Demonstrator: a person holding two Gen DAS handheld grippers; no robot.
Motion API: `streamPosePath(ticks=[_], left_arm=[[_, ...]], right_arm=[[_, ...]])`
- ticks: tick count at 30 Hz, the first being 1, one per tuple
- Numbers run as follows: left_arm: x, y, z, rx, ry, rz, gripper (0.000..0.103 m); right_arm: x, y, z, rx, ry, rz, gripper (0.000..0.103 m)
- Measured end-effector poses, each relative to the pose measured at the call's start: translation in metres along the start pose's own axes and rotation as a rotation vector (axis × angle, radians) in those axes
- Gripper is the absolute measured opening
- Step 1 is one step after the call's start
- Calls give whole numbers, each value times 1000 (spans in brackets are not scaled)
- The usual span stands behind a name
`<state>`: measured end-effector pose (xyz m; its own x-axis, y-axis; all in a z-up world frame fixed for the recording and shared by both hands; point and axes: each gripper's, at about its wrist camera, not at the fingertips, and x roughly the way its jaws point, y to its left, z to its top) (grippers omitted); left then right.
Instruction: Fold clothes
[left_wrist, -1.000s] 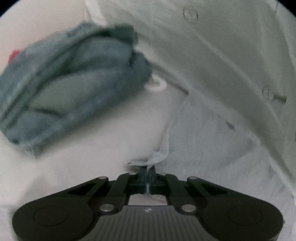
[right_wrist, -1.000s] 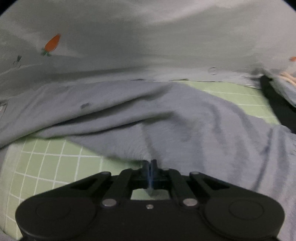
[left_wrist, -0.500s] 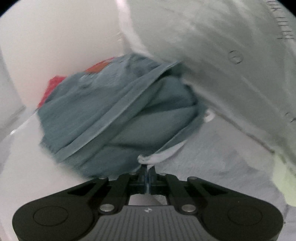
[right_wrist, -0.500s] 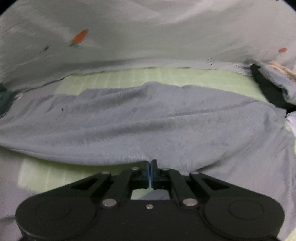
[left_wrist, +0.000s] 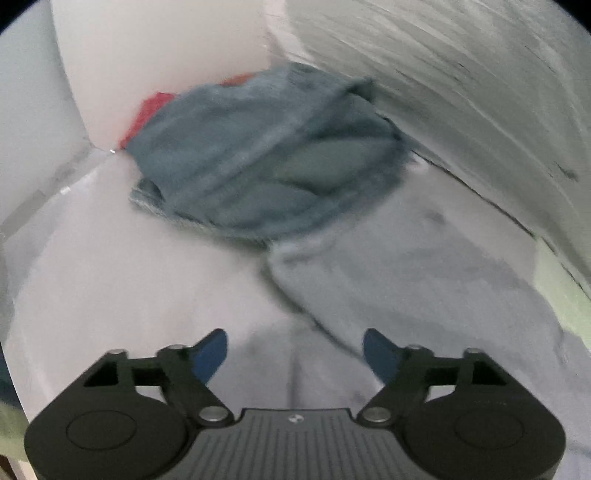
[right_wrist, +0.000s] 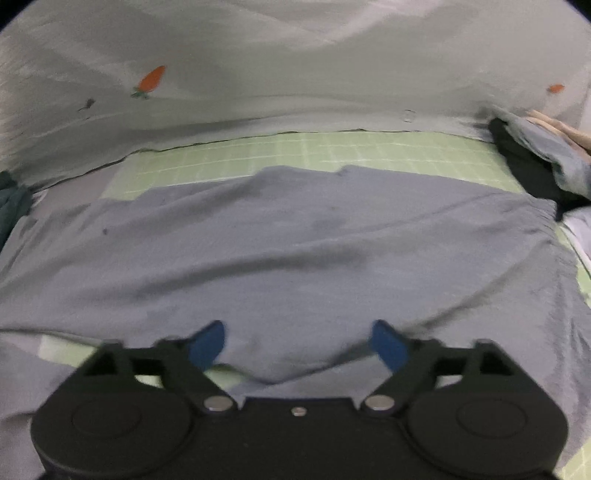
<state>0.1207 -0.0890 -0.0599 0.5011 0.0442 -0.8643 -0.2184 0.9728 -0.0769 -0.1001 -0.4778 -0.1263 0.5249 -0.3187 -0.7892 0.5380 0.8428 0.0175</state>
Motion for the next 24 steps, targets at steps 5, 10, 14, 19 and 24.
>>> streamPosePath(ticks=[5,10,14,19,24], left_arm=[[-12,-38,-49,81,85,-89,87],[-31,-83,-104,208,125,-135,87],[-51,-109,-144,307,139,-144,87],[-74,-124,-174,360,115,-145,88],[-90,-138,-193,355,112,-121,88]], right_arm=[[-7,-49,-27,32,8,-89,103],[-28,-129,-70,207,7,-173,103],[-47,-194,-98,362,-30,-242,103],[-46,-250,-106,392,-63,-320,103],[-35,-283,-103,411,-62,-281,79]])
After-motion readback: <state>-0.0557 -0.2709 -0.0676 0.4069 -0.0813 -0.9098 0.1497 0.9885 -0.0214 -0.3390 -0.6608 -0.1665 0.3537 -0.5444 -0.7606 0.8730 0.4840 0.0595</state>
